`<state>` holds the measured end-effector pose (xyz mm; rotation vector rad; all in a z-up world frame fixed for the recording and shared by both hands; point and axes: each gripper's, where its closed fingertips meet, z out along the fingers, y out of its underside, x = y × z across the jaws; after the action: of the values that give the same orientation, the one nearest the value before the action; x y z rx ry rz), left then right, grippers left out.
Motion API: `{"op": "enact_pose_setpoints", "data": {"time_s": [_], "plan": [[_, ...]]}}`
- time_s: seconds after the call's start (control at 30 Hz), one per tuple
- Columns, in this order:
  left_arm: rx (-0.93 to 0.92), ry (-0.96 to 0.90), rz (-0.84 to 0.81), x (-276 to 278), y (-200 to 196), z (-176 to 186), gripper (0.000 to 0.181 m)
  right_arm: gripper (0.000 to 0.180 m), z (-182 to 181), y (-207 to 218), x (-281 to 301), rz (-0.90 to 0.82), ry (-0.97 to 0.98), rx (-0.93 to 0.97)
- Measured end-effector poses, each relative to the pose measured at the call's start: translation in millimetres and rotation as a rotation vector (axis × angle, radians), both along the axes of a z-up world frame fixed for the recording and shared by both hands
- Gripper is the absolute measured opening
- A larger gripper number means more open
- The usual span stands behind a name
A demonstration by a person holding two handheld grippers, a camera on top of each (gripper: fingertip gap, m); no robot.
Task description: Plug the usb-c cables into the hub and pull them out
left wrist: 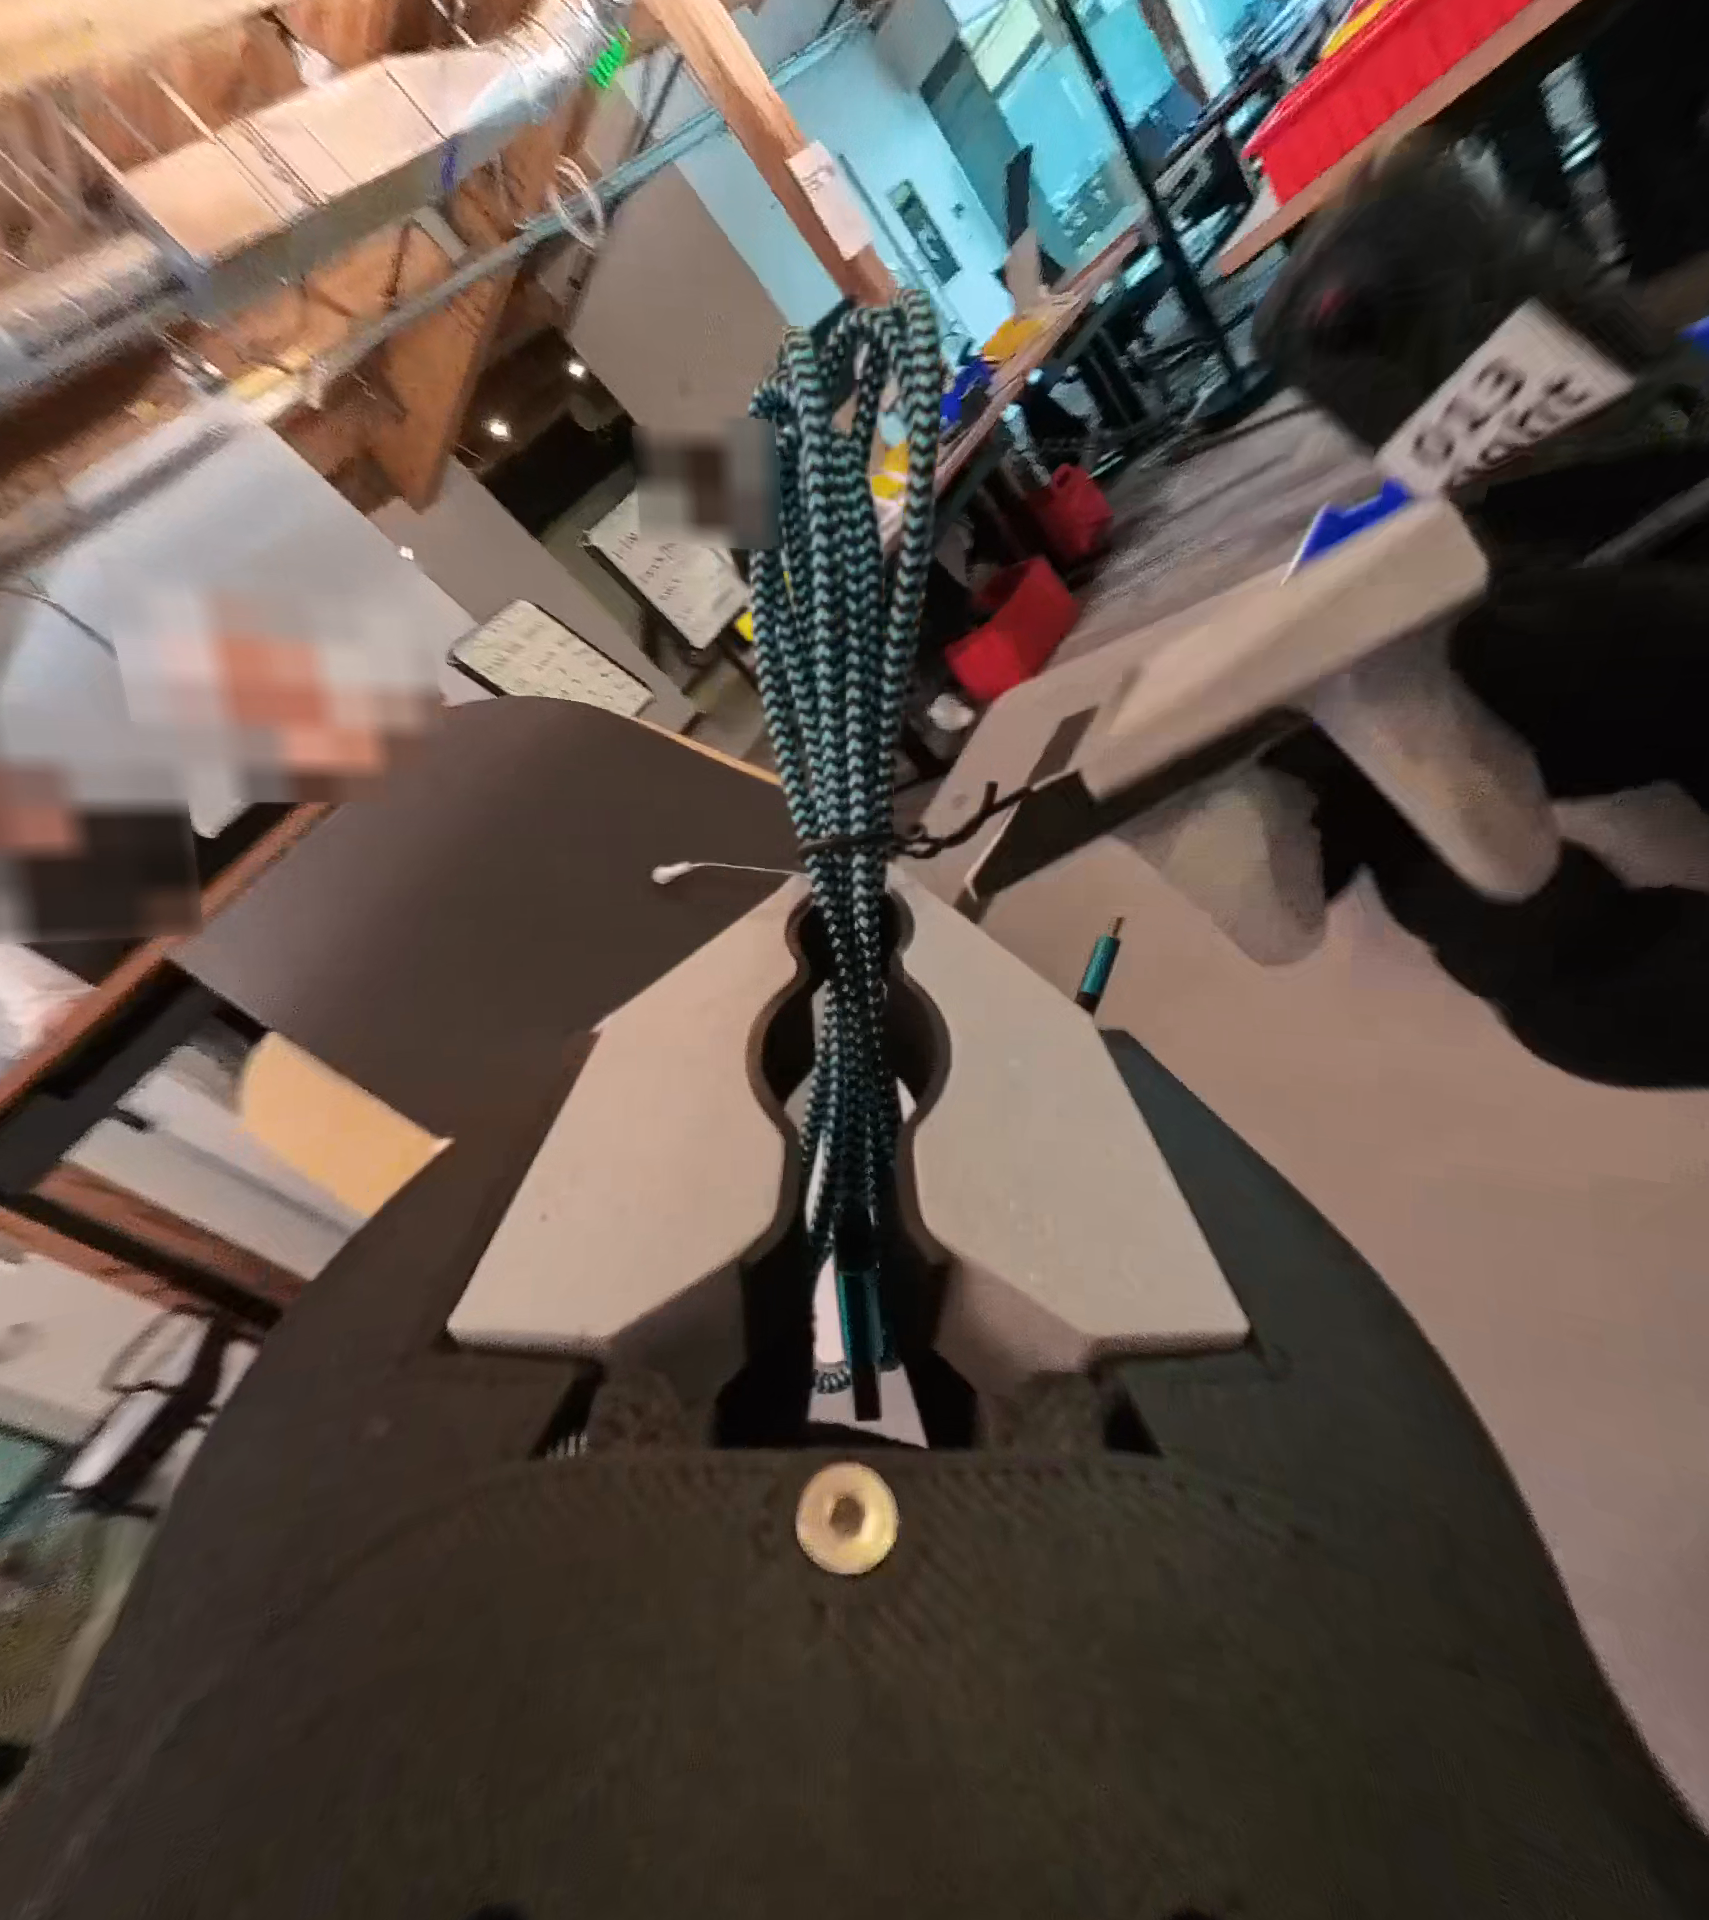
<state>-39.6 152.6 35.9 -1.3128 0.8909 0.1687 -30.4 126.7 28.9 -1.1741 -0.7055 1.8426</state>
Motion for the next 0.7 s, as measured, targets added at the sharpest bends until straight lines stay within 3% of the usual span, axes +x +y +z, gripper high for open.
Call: {"op": "enact_pose_setpoints", "data": {"time_s": [0.07, 0.1, 0.23, 0.33, 0.53, 0.7], "plan": [[-0.059, -0.048, -0.050, 1.4, -1.5, 1.0, 0.004, 0.042, -0.4, 0.3, 3.3, -0.206, -0.142, 0.340], [-0.096, -0.064, -0.070, 1.9, -1.8, 0.0, 0.004, 0.032, 0.2, 0.7, 5.4, -0.299, -0.209, 0.512], [-0.214, -0.118, -0.130, 4.2, -3.3, -3.3, 0.004, 0.029, 6.8, 10.6, 11.8, -0.699, -0.469, 1.170], [-0.313, -0.152, -0.182, 10.6, -6.1, -9.5, 0.004, 0.022, 7.2, 4.9, 6.0, -0.831, -0.575, 1.532], [-0.416, -0.127, -0.182, 14.9, -7.2, -22.8, 0.003, 0.016, 4.8, -6.7, -4.8, -0.900, -0.638, 1.825], [-0.437, -0.114, -0.185, 16.7, -8.8, -25.5, 0.003, 0.005, 0.4, -8.4, -5.7, -0.881, -0.665, 1.865]]}}
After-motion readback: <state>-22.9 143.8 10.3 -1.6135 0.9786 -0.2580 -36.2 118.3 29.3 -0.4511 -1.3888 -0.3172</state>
